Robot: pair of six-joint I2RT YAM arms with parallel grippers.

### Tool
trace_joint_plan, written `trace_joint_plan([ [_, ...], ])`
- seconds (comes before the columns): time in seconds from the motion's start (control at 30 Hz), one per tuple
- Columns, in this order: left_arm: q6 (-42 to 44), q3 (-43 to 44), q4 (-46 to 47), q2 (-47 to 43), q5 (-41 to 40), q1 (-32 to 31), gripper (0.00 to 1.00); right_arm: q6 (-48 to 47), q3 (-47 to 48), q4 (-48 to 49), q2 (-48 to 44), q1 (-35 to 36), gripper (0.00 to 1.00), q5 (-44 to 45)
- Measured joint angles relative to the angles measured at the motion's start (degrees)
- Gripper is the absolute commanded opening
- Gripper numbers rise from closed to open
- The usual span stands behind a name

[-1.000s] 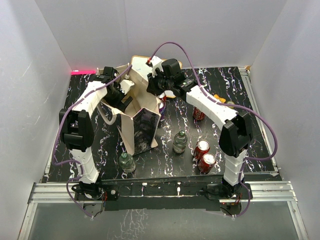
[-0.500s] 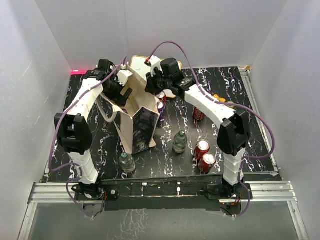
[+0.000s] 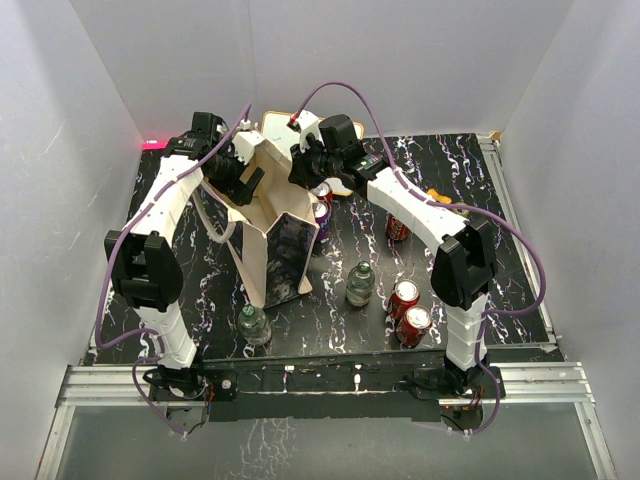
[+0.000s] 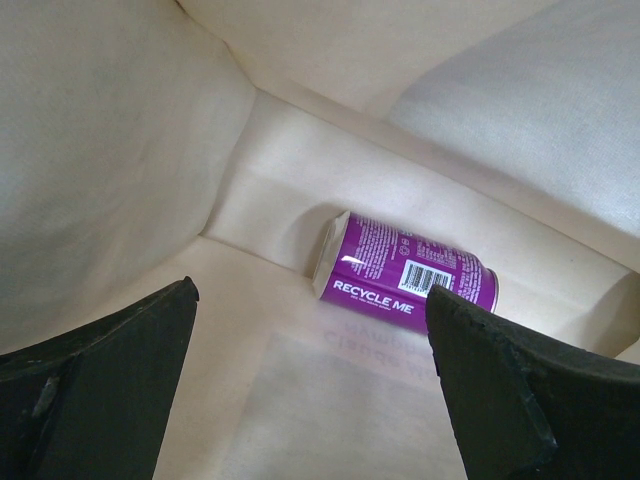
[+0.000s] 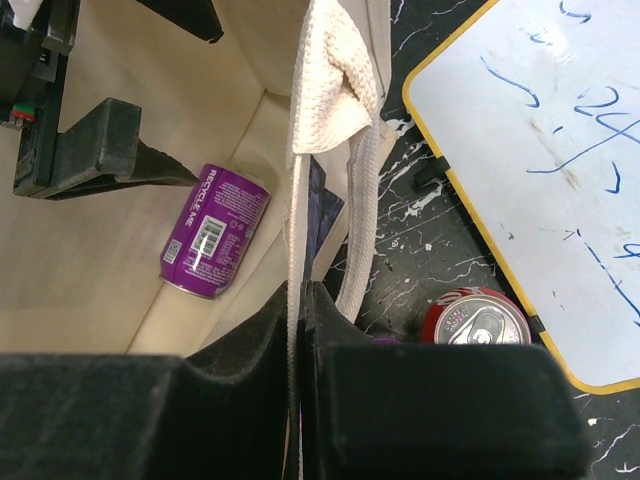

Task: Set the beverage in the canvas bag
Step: Place the drink in the canvas bag, then pick up the drink from the center of the board.

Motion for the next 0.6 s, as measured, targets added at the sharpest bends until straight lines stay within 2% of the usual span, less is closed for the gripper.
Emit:
trace_joint_plan([
  [0.17,-1.1,2.2,0.4,0.0,2.7,0.1,0.97,0.0,0.5,-0.5,0.1,0.0,0.08,0.0],
  [0.37,-4.7,11.5,1.7,-0.2,7.9,0.3,0.97,0.0,1.2,-1.0,0.5,0.0,0.1,-0.2],
  [0.47,-6.1,14.9,2.1,-1.1,10.8,0.3,0.97,0.0,2.2,-1.3,1.1,0.0,0.19,-0.2],
  [0.6,-6.8,16.9,2.2,-4.5,14.9,0.3,0.97,0.0,3.9,-2.0,2.0,0.0,0.41,-0.4],
])
